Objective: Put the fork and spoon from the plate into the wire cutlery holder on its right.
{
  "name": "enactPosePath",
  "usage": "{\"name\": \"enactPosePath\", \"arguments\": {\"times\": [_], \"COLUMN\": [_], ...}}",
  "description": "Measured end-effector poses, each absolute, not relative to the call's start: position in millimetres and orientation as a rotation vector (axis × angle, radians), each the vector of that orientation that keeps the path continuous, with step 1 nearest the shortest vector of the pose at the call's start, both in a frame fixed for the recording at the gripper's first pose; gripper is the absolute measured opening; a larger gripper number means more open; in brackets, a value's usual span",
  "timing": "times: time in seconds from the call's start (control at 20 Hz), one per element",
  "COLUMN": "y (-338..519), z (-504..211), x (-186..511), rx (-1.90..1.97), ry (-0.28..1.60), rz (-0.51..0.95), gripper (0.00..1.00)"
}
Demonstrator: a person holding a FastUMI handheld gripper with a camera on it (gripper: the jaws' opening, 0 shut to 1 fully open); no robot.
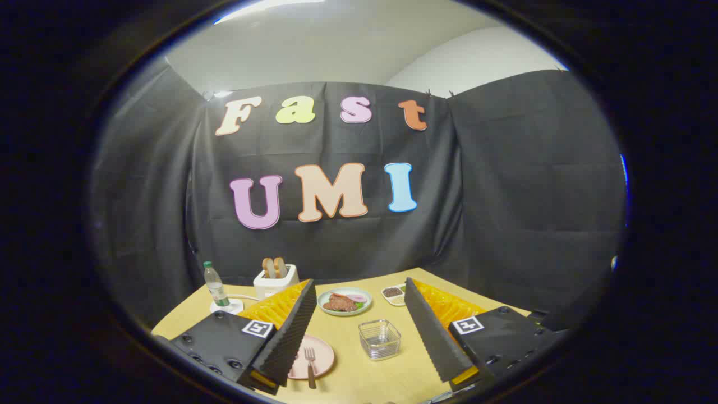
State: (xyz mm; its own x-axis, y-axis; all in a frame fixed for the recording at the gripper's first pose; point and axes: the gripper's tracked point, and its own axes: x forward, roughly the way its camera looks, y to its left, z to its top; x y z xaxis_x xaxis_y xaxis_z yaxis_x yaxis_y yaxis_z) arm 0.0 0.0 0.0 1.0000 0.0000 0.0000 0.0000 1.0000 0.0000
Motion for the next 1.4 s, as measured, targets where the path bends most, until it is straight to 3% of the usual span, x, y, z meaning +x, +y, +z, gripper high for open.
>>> {"name": "enactPosePath", "arguments": {"times": [0.4, 0.8, 1.4], "y": [13, 50, 82], "z": [-3, -23, -161], "x": [-7, 4, 12], "rx": [-0.036, -0.054, -0.091], "ry": [0.023, 0.061, 0.351], "rz": [0.009, 0.142, 0.253], "gripper": [0.99, 0.99, 1.0]}}
